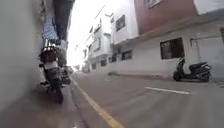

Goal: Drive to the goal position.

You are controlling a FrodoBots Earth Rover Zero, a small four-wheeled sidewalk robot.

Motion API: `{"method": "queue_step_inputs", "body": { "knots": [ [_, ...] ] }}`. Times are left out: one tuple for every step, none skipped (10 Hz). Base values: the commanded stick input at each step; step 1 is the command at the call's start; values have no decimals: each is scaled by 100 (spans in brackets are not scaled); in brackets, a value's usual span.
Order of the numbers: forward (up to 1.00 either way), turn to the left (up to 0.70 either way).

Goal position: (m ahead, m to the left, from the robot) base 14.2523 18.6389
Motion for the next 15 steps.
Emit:
{"method": "queue_step_inputs", "body": {
  "knots": [
    [100, 0],
    [100, 40],
    [100, 40],
    [100, 40],
    [100, 40],
    [100, 40],
    [100, 40],
    [100, 40],
    [100, 40],
    [100, 40],
    [100, 39],
    [100, 13],
    [100, 4],
    [100, -40],
    [100, -40]
  ]
}}
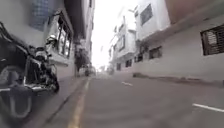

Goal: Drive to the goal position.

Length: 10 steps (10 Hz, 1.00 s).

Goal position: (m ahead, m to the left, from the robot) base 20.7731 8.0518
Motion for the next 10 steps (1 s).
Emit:
{"method": "queue_step_inputs", "body": {
  "knots": [
    [100, -38],
    [100, 0],
    [100, 0],
    [100, 0],
    [100, 0],
    [100, 0],
    [100, 0],
    [100, 0],
    [100, 0],
    [100, 0]
  ]
}}
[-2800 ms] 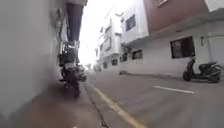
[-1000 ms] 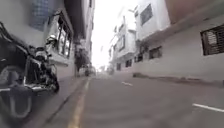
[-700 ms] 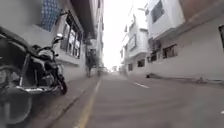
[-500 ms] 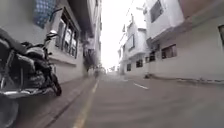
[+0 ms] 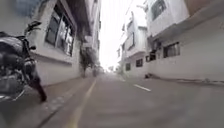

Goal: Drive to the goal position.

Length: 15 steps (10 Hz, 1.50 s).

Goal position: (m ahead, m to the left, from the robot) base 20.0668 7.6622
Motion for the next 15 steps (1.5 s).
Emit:
{"method": "queue_step_inputs", "body": {
  "knots": [
    [100, 0],
    [100, 0],
    [100, 0],
    [100, 0],
    [100, 0],
    [100, 0],
    [100, 0],
    [100, 0],
    [100, 0],
    [100, 0],
    [100, 0],
    [100, 0],
    [100, 0],
    [100, 0],
    [100, 0]
  ]
}}
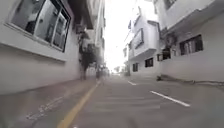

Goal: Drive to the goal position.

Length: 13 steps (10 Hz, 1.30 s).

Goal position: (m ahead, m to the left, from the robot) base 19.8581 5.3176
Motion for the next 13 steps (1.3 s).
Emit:
{"method": "queue_step_inputs", "body": {
  "knots": [
    [100, 0],
    [100, 0],
    [100, 0],
    [100, 0],
    [100, -7],
    [100, -26],
    [100, -40],
    [100, -40],
    [100, -40],
    [100, -40],
    [100, -3],
    [100, 0],
    [100, 0]
  ]
}}
